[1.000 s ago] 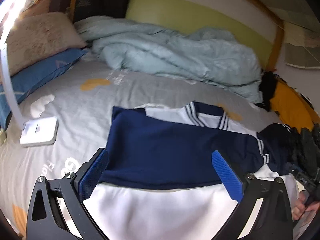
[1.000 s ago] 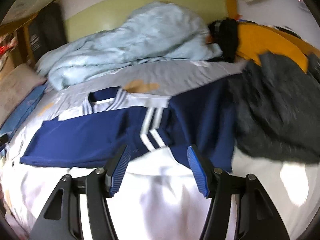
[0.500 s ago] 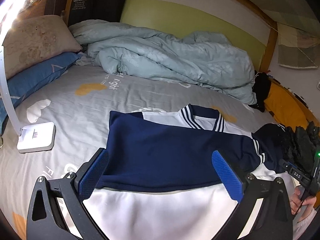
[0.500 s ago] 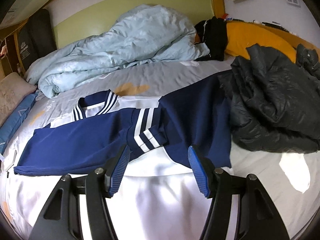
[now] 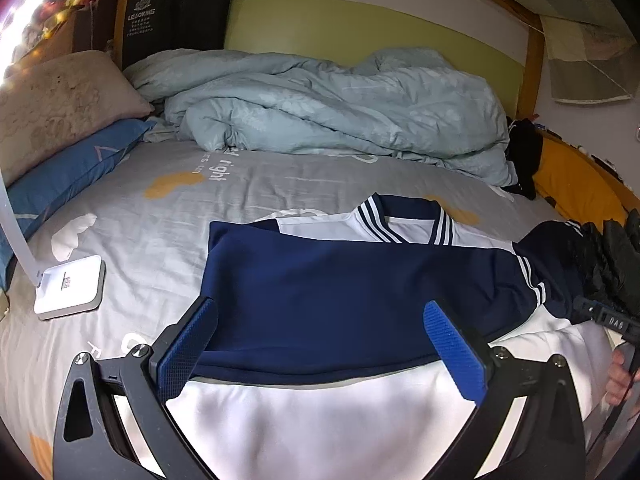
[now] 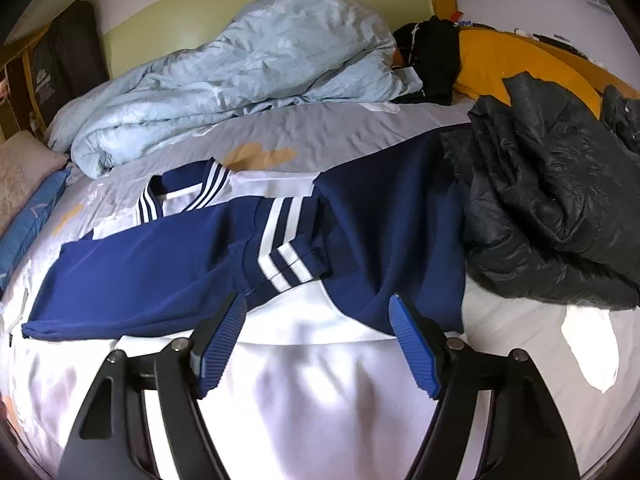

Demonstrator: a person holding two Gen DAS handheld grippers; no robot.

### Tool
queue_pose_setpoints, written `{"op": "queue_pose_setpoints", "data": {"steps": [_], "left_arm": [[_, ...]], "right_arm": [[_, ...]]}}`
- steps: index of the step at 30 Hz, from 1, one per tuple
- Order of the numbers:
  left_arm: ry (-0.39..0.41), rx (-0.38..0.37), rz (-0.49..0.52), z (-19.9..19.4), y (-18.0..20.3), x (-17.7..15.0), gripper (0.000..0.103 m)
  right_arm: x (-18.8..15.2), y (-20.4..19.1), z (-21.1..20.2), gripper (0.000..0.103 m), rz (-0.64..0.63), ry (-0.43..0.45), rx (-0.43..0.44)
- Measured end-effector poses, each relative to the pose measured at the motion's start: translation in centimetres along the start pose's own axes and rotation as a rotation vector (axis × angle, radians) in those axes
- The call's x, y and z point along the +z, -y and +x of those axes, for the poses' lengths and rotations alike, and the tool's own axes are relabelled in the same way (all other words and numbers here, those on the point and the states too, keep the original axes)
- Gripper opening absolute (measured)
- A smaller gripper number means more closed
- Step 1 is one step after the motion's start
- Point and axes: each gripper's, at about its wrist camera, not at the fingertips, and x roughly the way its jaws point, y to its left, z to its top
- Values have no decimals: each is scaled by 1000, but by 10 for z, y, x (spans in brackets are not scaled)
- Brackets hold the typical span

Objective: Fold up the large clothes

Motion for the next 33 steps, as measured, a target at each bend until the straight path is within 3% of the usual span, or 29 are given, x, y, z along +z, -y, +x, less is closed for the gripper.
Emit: {"op": "queue_pose_setpoints", "data": {"steps": [6,14,19,21,25,27,28,30,33], "left_arm": [[-14,34,7,11,2,-6,102],[-14,49,16,15,4,-9,102],[-19,43,12,16,3,-8,102],[-18,42,11,16,2,-9,102],[-26,46,8,17,1,-9,102],[-29,46,9,18,0,-10,102],[-31,50,9,19,0,-10,102],[-38,49,7,23,-3,-10,102],[-58,43,4,30,-3,-11,102]], "right_arm": [[3,6,-1,72,-2,-11,-28],[28,42,-9,72,67,-18,13],[40,70,7,52,183,-82,101],[46,76,14,49,218,-104,112],[58,82,21,43,217,-102,66],[58,85,31,37,207,-147,41],[54,85,40,30,188,-196,2],[48,80,50,27,152,-238,-45],[42,76,59,24,150,-224,-140]]}}
